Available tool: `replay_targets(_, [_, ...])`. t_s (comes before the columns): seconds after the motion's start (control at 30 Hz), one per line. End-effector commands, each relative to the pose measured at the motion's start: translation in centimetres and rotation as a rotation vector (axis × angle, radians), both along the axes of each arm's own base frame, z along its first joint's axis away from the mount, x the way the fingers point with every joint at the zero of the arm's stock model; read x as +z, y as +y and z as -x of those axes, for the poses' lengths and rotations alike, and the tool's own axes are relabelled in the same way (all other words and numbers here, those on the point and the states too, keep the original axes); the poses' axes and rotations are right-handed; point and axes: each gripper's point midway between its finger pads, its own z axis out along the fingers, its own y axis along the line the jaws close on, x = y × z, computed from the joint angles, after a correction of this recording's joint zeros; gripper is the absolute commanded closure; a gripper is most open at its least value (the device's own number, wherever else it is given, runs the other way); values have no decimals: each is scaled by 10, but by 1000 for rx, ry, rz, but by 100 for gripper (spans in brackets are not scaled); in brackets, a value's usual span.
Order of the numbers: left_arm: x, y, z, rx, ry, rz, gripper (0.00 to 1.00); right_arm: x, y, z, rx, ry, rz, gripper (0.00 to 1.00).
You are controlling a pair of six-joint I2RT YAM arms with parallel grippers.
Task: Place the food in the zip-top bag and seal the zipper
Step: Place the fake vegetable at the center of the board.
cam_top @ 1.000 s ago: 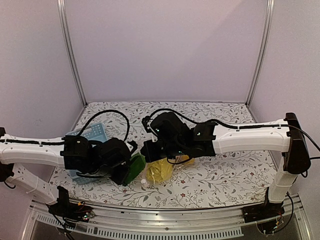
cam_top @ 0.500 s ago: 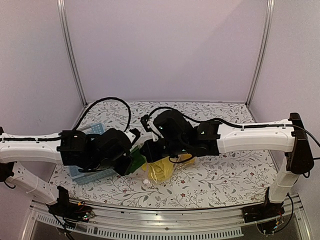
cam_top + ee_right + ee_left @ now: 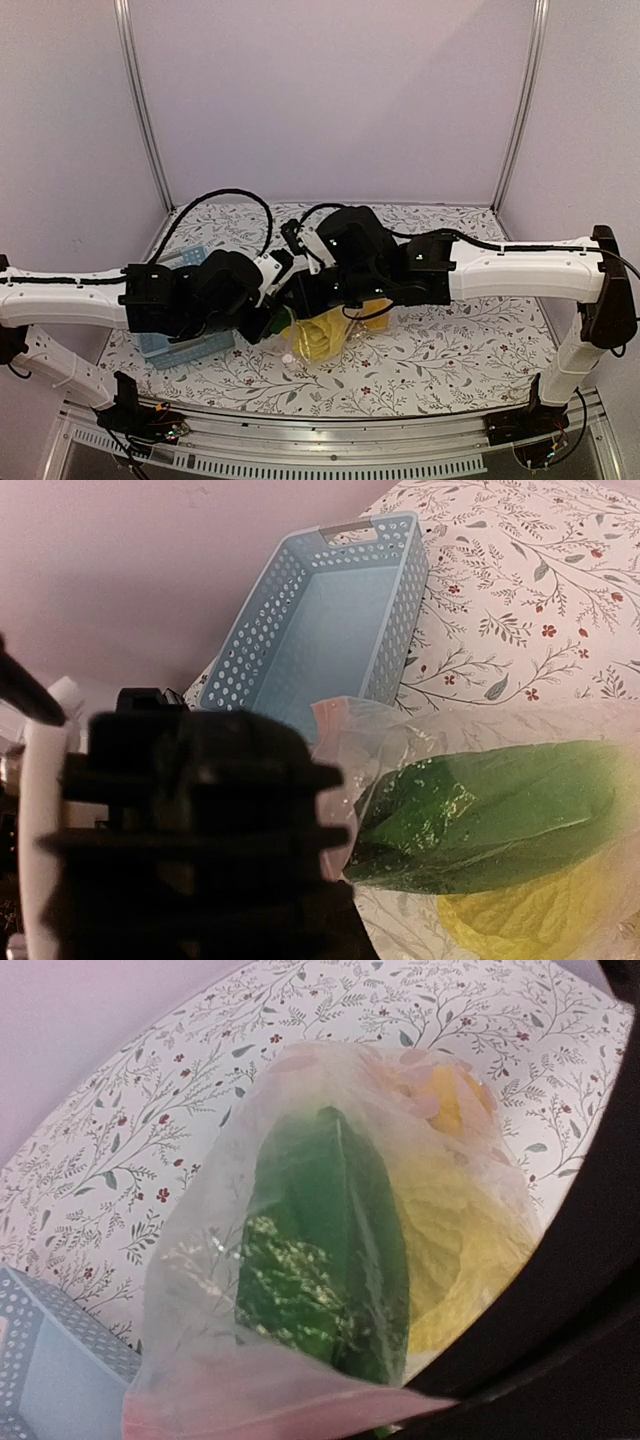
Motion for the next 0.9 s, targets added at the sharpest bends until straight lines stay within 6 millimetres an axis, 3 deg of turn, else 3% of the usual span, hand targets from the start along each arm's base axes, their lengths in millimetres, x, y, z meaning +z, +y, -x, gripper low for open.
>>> replay_targets(0.0, [7,-4,-13,-11,-51,32,100,50,-4,5,19,-30,-113,100])
replay_targets(0.27, [-4,-2,-24,28,-68,51,100,62,-7,4,5,-36,-136,100])
replay_targets(0.43, [-3,-16,-33,26,-86,95,100,60,-7,4,3,-29,-133,100])
replay_targets(0.73, [-38,-18,-42,33,-55,-57,100,54,-15,-2,-42,-44,-111,100])
replay_targets(0.87, [-32,-15,-43,51,-65,-33,100,47,-24,-15,-114,-52,-83,100])
